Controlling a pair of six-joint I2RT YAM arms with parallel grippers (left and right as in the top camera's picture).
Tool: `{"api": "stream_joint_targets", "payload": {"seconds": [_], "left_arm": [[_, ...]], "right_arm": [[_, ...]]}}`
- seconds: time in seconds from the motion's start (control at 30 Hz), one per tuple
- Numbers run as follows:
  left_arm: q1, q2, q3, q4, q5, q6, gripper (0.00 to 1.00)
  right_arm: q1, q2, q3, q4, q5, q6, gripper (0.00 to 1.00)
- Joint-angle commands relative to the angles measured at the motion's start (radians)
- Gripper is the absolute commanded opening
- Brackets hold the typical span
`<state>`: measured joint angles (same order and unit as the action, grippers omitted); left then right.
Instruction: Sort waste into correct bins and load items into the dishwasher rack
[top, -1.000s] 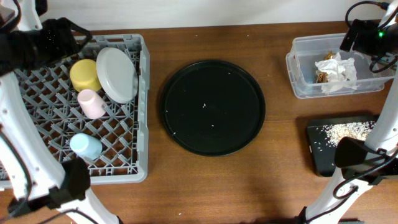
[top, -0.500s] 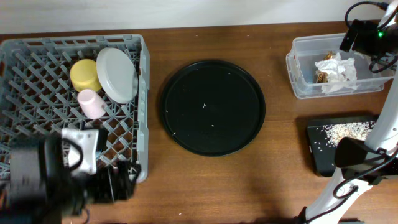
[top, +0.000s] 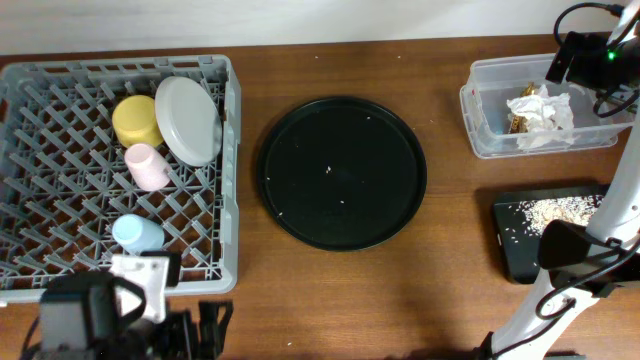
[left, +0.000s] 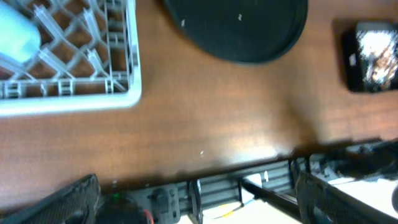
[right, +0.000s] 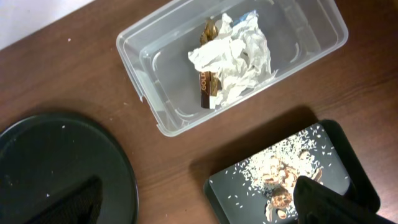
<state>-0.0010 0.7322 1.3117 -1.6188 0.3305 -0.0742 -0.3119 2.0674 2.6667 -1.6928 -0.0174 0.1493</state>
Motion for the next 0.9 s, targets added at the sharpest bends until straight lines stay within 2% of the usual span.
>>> {"api": "stream_joint_targets", "payload": {"seconds": [0.0,0.03,0.07,0.1,0.17,0.27,0.37,0.47,0.63,0.73,0.87], "left_arm": [[-0.006,-0.101,-0.278,0.280,0.036,0.089,1.00],[-0.006,-0.131,-0.353,0.378,0.074,0.107,1.00],[-0.006,-0.211,-0.539,0.624,0.153,0.137,1.00],[-0.006,-0.261,-0.660,0.798,0.164,0.136,1.00],[-0.006,-0.320,-0.829,1.033,0.163,0.136,1.00],[-0.006,-0.417,-1.074,1.348,0.163,0.136,1.00],[-0.006,-0.510,-1.205,1.548,0.139,0.137,1.00],[-0.006,-0.593,-1.282,1.660,0.093,0.136,1.00],[-0.005,-0.726,-1.303,1.689,-0.002,0.137,1.00],[-0.006,-0.727,-1.303,1.561,-0.064,0.136,1.00],[-0.014,-0.727,-1.303,1.558,-0.068,0.136,1.00]], "right_arm": [[-0.003,-0.012,0.002,-0.006,0.002,-0.007,0.98],[-0.003,-0.012,0.002,-0.006,0.002,-0.007,0.98],[-0.003,-0.012,0.002,-0.006,0.002,-0.007,0.98],[-0.003,-0.012,0.002,-0.006,0.002,-0.007,0.98],[-0.003,-0.012,0.002,-0.006,0.002,-0.007,0.98],[-0.003,-0.012,0.002,-0.006,0.002,-0.007,0.98],[-0.003,-0.012,0.002,-0.006,0.002,-0.007,0.98],[-0.003,-0.012,0.002,-0.006,0.002,-0.007,0.98],[-0.003,-0.012,0.002,-0.006,0.002,-0.007,0.98],[-0.003,-0.012,0.002,-0.006,0.002,-0.007,0.99],[-0.003,-0.012,0.002,-0.006,0.002,-0.007,0.98]]}}
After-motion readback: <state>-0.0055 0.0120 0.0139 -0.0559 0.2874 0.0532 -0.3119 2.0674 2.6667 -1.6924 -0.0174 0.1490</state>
